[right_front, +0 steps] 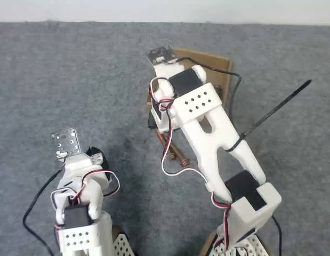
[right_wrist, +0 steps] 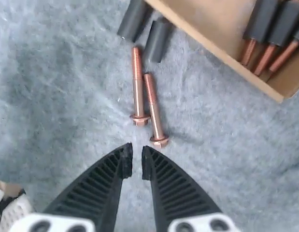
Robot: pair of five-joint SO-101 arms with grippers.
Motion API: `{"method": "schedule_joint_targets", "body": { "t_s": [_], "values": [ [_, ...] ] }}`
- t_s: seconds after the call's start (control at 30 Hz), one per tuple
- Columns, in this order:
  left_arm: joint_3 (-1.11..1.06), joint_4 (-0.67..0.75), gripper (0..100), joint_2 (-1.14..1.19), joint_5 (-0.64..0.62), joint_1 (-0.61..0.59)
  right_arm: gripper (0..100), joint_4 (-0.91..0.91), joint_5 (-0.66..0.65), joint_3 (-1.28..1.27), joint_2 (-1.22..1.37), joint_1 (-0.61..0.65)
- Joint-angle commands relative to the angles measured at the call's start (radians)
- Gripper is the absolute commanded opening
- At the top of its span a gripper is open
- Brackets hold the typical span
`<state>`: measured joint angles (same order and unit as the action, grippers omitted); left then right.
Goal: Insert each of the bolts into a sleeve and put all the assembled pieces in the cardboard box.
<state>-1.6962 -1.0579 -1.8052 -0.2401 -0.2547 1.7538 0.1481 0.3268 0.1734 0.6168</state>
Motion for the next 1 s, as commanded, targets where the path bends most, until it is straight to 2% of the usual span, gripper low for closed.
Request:
{"method": "schedule_joint_targets", "body": {
  "t_s": [0.0,0.73,0.97],
  "values": [
    [0.012,-0.008,1,-0.006,0.009,-0.002,0.9,0.035,0.011,-0.046,-0.073,0.010],
    [0.012,-0.002,1,-0.006,0.009,0.003,1.1,-0.591,0.003,-0.402,-0.070,0.004],
    [0.012,0.000,1,-0.008,0.009,0.003,11.8,-0.667,0.003,-0.407,0.021,0.004]
  ]
}}
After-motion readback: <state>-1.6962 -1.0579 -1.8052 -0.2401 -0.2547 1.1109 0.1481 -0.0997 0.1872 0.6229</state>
